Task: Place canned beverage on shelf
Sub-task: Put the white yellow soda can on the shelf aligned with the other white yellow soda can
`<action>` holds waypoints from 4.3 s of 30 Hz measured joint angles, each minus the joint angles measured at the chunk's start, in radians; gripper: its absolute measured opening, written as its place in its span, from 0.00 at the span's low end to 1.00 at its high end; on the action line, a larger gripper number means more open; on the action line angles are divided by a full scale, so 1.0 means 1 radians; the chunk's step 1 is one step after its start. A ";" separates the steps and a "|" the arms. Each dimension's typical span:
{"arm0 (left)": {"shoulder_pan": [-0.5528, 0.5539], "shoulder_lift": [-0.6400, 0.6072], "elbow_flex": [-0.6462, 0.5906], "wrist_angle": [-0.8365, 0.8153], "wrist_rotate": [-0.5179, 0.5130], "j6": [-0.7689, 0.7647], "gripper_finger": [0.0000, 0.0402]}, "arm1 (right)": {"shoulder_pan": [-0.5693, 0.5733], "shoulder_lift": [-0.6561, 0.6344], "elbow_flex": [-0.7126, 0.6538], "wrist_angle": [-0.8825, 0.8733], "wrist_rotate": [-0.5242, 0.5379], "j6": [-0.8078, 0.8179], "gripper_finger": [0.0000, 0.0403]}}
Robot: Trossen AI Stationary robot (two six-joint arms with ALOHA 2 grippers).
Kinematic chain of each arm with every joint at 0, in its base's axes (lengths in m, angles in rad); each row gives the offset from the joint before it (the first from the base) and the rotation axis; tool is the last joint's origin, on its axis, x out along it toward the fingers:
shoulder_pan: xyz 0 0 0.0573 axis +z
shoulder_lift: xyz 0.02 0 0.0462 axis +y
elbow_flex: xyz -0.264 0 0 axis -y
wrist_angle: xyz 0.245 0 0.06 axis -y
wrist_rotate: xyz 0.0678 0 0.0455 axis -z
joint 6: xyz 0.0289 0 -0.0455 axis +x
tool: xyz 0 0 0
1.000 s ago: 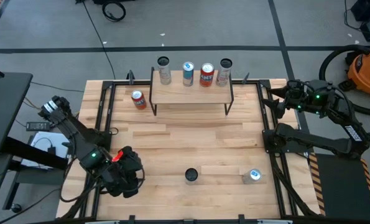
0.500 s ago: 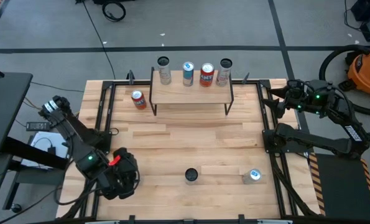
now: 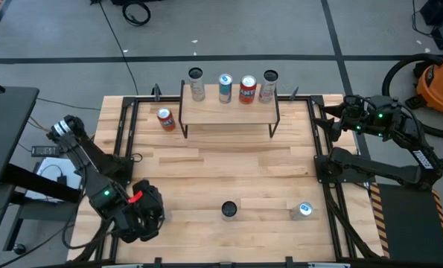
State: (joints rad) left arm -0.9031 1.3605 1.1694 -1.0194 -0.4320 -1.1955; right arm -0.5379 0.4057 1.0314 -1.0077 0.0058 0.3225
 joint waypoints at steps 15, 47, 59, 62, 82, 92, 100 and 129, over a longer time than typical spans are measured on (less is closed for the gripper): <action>0.000 0.035 0.004 -0.013 0.007 0.035 0.72 | 0.000 0.000 0.000 0.000 0.000 0.001 0.87; 0.003 0.030 0.031 -0.121 0.076 0.432 0.72 | 0.000 0.000 0.000 0.000 0.000 0.069 0.87; 0.003 0.031 0.031 -0.121 0.071 0.537 0.72 | 0.000 0.000 0.000 0.000 0.000 0.085 0.87; 0.003 0.031 0.031 -0.121 0.033 0.561 0.72 | 0.000 0.000 0.000 0.000 0.000 0.081 0.87; 0.084 0.031 0.031 -0.087 0.087 0.599 0.72 | 0.000 0.000 0.000 0.000 -0.026 0.079 0.87; 0.098 0.032 0.031 -0.078 0.122 0.611 0.72 | 0.000 0.000 0.000 0.000 -0.042 0.075 0.87; 0.113 0.032 0.031 -0.102 0.107 0.614 0.72 | 0.000 0.000 0.000 0.000 -0.045 0.075 0.87; 0.135 0.029 0.030 -0.068 0.176 0.651 0.72 | 0.000 0.000 0.000 0.000 -0.045 0.067 0.87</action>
State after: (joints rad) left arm -0.7681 1.3899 1.1995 -1.0877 -0.2561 -0.5450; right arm -0.5379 0.4057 1.0317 -1.0080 -0.0391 0.3897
